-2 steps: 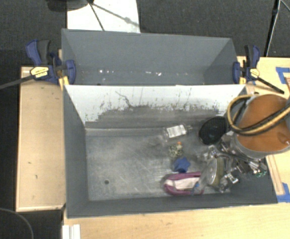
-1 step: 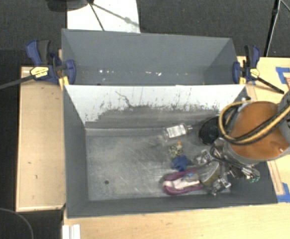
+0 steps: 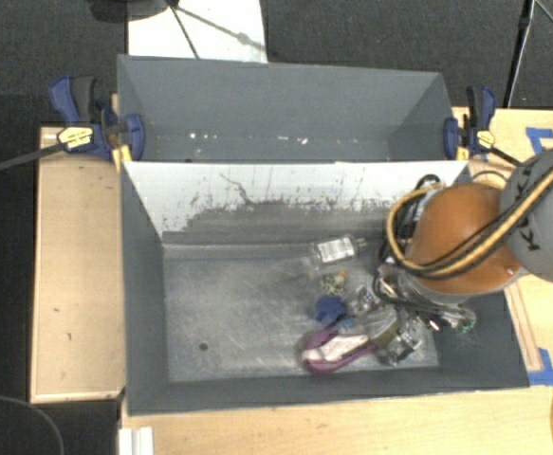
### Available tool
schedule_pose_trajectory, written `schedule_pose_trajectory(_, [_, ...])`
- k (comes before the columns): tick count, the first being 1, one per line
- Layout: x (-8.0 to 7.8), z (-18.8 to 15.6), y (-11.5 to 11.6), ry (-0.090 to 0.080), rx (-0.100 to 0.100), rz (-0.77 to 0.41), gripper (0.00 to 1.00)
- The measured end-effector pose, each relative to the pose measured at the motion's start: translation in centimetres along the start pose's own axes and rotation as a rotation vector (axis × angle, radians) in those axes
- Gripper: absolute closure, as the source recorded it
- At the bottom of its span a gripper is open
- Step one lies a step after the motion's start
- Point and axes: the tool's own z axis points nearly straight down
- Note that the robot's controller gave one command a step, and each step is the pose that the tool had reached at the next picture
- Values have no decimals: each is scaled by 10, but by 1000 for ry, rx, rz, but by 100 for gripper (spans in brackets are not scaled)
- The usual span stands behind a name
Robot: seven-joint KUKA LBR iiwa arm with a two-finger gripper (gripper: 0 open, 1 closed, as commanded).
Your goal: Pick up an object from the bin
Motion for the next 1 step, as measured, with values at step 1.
schedule_pose_trajectory(1, [-16, -1, 44, -9, 5, -112, 0])
